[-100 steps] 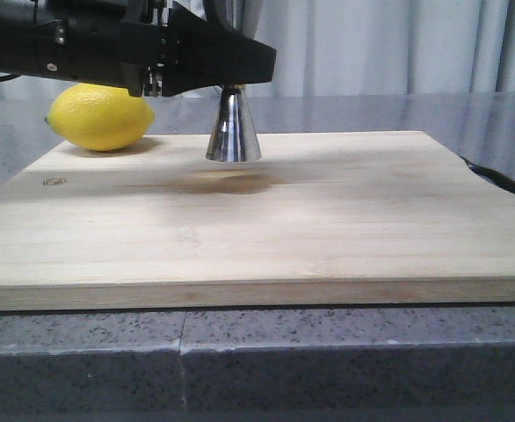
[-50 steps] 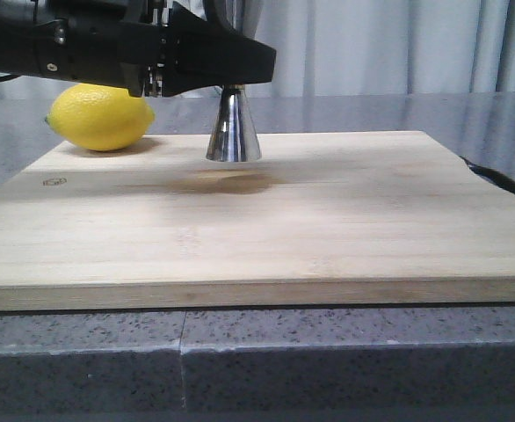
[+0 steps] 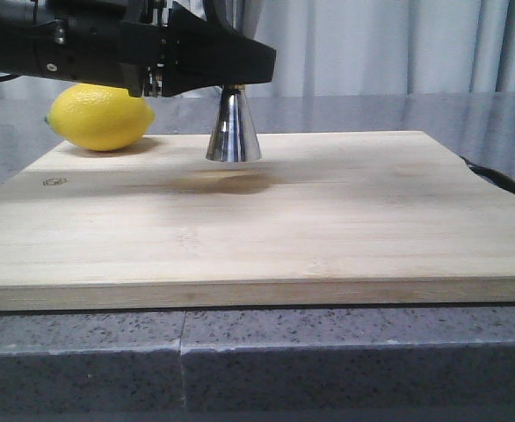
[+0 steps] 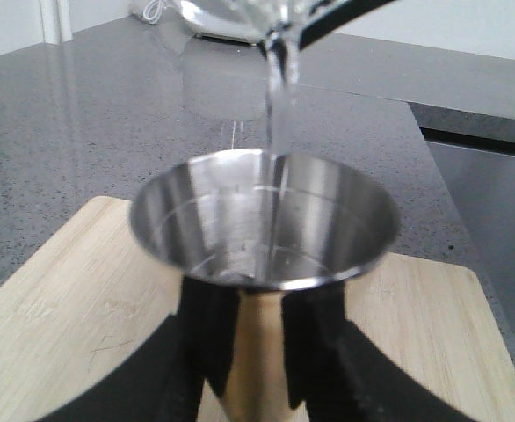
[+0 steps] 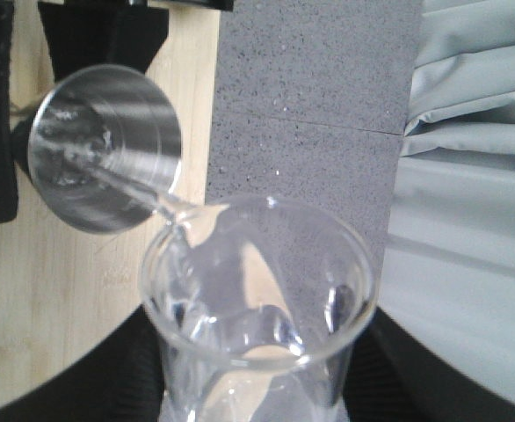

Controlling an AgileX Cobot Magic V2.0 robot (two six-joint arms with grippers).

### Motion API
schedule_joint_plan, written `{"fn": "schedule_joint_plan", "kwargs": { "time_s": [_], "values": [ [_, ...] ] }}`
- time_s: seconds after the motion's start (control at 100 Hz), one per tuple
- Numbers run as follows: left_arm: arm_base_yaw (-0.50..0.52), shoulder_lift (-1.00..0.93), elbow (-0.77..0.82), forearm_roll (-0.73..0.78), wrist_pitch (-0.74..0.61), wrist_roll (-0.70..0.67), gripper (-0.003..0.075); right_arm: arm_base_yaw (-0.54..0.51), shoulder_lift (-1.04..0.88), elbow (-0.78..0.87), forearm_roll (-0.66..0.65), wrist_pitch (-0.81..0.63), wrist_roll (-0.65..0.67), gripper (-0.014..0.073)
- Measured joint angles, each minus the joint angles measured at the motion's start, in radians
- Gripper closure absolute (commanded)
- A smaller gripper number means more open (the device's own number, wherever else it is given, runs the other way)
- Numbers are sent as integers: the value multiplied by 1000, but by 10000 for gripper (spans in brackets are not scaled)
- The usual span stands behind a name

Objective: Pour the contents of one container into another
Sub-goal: 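Tilt the beaker with the right gripper, pouring liquid into the jigger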

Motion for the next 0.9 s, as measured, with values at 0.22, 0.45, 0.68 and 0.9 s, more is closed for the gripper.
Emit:
{"fn": "schedule_joint_plan", "kwargs": {
  "time_s": [0.22,0.45,0.68,0.9],
  "values": [
    [0,0,0,2,0,0,521,0,0,0,-2,-7,-36,305],
    [0,0,0,2,0,0,521,0,0,0,-8,-30,-63,305],
    [0,0,0,2,0,0,521,0,0,0,-41,-47,-65,305],
    [0,0,0,4,0,0,521,0,0,0,-64,-54,-67,305]
  ]
}}
